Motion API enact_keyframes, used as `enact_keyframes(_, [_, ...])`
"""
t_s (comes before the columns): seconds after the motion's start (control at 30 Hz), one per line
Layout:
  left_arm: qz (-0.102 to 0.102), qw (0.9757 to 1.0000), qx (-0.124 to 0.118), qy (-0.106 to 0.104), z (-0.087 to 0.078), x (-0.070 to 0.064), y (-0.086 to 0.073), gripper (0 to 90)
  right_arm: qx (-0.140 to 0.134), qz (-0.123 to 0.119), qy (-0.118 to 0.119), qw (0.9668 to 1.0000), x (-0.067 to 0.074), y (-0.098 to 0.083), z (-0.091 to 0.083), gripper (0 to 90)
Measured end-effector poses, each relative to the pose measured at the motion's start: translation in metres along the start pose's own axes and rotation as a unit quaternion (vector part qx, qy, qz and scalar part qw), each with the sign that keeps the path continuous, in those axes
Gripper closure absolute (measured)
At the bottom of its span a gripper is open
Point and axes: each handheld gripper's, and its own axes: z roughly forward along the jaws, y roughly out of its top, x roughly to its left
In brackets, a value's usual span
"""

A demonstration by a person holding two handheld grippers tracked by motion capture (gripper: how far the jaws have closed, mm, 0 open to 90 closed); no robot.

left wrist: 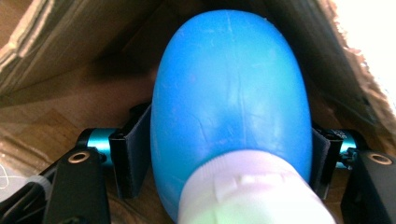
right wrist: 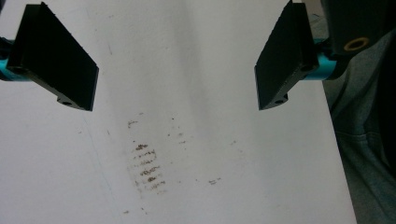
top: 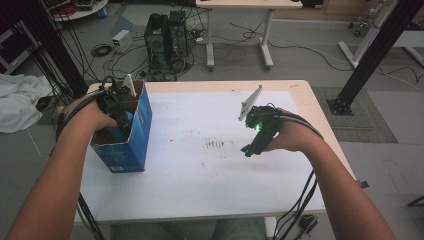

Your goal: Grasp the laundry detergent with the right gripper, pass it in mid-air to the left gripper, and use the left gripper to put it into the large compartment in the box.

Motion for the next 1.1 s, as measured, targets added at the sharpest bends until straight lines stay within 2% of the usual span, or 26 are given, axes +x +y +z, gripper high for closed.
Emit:
enact_keyframes(0.1, [-0.001,1.0,-0.004,0.002,-0.004,0.0,-0.001,31.2,-0.002,-0.006,0.001,1.0,-0.001,0.0,0.0,12.7])
enact_keyframes(0.17, [-0.002,1.0,-0.005,0.002,-0.004,-0.001,-0.001,31.2,-0.001,0.001,-0.001,1.0,0.0,0.0,-0.001,12.7])
enact_keyframes(0.23, [-0.001,1.0,-0.006,0.001,-0.008,-0.002,-0.001,30.6,-0.002,-0.006,0.0,1.0,-0.001,-0.001,-0.001,12.7])
enact_keyframes(0.27, [0.002,1.0,-0.005,0.002,-0.009,-0.002,-0.001,28.9,-0.002,-0.001,-0.002,1.0,0.0,-0.001,-0.002,12.7])
enact_keyframes(0.37, [-0.005,1.0,-0.008,0.001,-0.013,-0.004,-0.002,28.7,-0.003,0.001,-0.003,1.0,0.0,-0.002,-0.003,12.7])
enact_keyframes(0.4, [0.001,1.0,-0.005,0.001,-0.015,-0.004,-0.002,28.7,-0.005,0.001,-0.003,1.0,0.0,-0.002,-0.003,12.7])
enact_keyframes(0.53, [-0.006,0.9998,-0.018,-0.003,-0.02,-0.005,-0.004,28.7,-0.003,0.001,-0.003,1.0,0.0,-0.003,-0.004,12.7])
enact_keyframes(0.57, [0.001,0.9999,-0.013,-0.003,-0.024,-0.004,-0.005,28.6,-0.003,0.002,-0.002,1.0,-0.001,-0.003,-0.004,12.7])
enact_keyframes(0.63, [0.0,0.9999,-0.012,-0.001,-0.028,-0.005,-0.007,25.2,-0.004,0.001,-0.003,1.0,-0.001,-0.003,-0.004,12.7])
enact_keyframes(0.87, [0.011,0.9996,-0.024,-0.006,-0.044,-0.009,-0.011,25.1,-0.003,0.002,-0.005,1.0,-0.002,-0.003,-0.007,12.7])
enact_keyframes(0.9, [0.011,0.9996,-0.024,-0.006,-0.044,-0.009,-0.011,25.1,-0.003,0.0,-0.004,1.0,-0.003,-0.002,-0.007,12.7])
enact_keyframes(0.93, [0.001,0.9993,-0.036,-0.009,-0.05,-0.011,-0.012,25.2,-0.003,0.001,-0.005,1.0,-0.002,-0.002,-0.008,12.7])
enact_keyframes(0.97, [0.01,0.9994,-0.032,-0.003,-0.055,-0.011,-0.012,25.1,-0.003,0.0,-0.004,1.0,-0.002,-0.001,-0.009,12.7])
enact_keyframes(1.03, [0.002,0.9994,-0.036,-0.001,-0.058,-0.013,-0.013,24.6,-0.002,-0.003,-0.004,1.0,-0.002,-0.001,-0.009,12.7])
enact_keyframes(1.07, [0.01,0.9994,-0.032,0.003,-0.062,-0.013,-0.012,22.8,-0.001,-0.003,-0.005,1.0,-0.002,0.001,-0.01,12.7])
enact_keyframes(1.1, [0.01,0.9995,-0.031,0.001,-0.064,-0.014,-0.012,22.8,-0.001,-0.003,-0.005,1.0,-0.002,0.001,-0.01,12.7])
